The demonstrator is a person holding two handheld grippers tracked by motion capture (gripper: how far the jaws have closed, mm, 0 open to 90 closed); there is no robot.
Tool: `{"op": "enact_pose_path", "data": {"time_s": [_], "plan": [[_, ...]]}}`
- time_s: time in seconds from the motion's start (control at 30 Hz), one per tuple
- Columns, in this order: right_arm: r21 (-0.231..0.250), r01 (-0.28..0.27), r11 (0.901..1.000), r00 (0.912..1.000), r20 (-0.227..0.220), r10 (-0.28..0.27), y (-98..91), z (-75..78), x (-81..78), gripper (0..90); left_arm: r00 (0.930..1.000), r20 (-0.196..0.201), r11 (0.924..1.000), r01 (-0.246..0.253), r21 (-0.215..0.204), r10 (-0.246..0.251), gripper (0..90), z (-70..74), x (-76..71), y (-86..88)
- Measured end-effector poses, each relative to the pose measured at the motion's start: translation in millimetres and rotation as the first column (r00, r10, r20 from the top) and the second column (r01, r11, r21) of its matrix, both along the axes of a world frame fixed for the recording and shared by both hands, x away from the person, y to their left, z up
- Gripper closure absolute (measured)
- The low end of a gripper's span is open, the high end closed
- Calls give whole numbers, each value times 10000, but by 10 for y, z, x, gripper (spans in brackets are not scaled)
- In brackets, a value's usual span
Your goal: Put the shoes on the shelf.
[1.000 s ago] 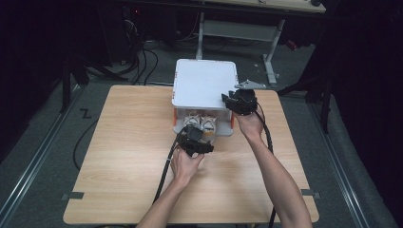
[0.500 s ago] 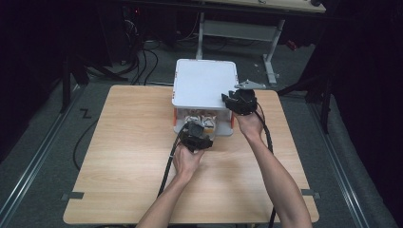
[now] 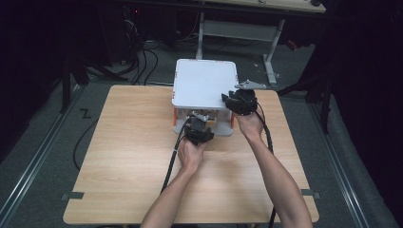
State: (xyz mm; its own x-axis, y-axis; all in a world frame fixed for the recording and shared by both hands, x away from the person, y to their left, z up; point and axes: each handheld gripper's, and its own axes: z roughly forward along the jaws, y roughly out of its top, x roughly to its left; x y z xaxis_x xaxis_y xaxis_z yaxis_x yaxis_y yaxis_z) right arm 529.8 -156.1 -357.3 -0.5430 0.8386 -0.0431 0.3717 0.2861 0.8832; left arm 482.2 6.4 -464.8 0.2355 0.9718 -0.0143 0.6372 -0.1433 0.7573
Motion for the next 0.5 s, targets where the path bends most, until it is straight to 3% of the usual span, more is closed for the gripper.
{"op": "enact_pose_path", "data": {"time_s": [0.2, 0.5], "plan": [[29, 0, 10000, 10000, -9, 0, 0, -1, 0, 634, 9999, 49, 9999, -100, -88, 100, 416, -19, 89, -33], [13, 38, 10000, 10000, 5, -38, 3, -2, 0, 635, 9999, 92, 9999, -132, -112, 133, 408, -27, 112, -53]]}}
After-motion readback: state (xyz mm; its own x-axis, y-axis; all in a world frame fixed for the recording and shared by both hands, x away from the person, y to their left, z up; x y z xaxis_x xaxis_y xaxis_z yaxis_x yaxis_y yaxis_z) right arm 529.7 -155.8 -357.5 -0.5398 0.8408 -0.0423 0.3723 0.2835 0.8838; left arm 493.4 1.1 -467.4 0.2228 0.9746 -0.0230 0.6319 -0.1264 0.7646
